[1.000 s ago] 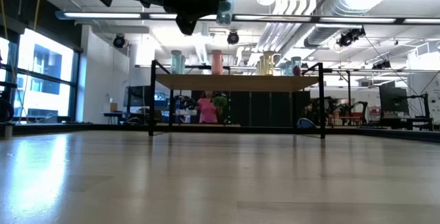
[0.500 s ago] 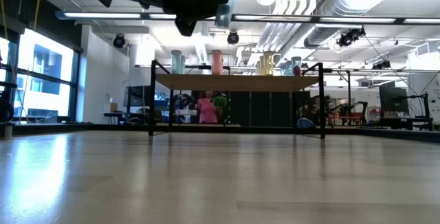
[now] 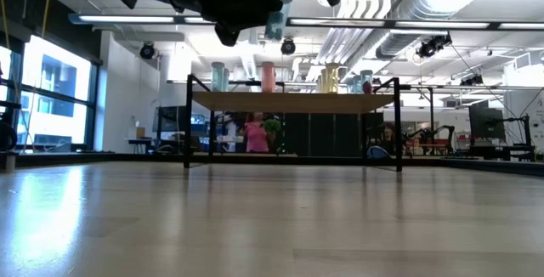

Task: Pick and place medicine bottles onto shelf by color
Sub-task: Align the blue pill bottle with the blue pill bottle

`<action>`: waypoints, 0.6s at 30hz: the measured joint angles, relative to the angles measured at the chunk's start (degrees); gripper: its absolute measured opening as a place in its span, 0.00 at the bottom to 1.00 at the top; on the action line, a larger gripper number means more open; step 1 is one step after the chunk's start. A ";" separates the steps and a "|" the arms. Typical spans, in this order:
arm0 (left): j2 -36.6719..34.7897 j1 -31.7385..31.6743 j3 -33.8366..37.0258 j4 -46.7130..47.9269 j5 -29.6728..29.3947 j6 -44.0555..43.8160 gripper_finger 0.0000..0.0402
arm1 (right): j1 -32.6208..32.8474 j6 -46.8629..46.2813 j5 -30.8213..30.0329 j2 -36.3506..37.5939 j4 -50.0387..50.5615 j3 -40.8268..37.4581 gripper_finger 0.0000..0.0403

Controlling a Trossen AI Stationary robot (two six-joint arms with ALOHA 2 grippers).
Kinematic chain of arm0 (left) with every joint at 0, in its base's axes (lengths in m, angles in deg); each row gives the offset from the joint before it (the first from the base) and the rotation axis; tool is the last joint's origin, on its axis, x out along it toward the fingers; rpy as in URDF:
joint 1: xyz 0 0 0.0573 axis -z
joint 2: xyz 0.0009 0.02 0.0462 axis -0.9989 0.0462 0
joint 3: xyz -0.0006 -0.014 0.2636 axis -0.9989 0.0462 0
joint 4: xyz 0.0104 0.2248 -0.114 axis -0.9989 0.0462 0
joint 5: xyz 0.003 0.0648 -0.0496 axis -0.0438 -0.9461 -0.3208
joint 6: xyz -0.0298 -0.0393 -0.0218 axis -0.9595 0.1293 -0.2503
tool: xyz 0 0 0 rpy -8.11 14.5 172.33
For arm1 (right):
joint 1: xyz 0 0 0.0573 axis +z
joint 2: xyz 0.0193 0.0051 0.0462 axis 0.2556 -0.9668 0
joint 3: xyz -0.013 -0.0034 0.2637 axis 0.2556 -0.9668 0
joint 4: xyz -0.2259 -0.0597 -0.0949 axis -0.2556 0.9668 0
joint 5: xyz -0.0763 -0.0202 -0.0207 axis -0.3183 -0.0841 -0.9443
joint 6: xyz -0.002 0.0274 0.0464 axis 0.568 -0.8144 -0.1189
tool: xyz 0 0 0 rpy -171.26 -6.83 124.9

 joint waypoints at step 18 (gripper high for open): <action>0.00 0.02 0.00 -0.63 -0.41 0.28 0.25 | -0.09 -0.18 0.39 -3.15 -2.21 -0.02 0.51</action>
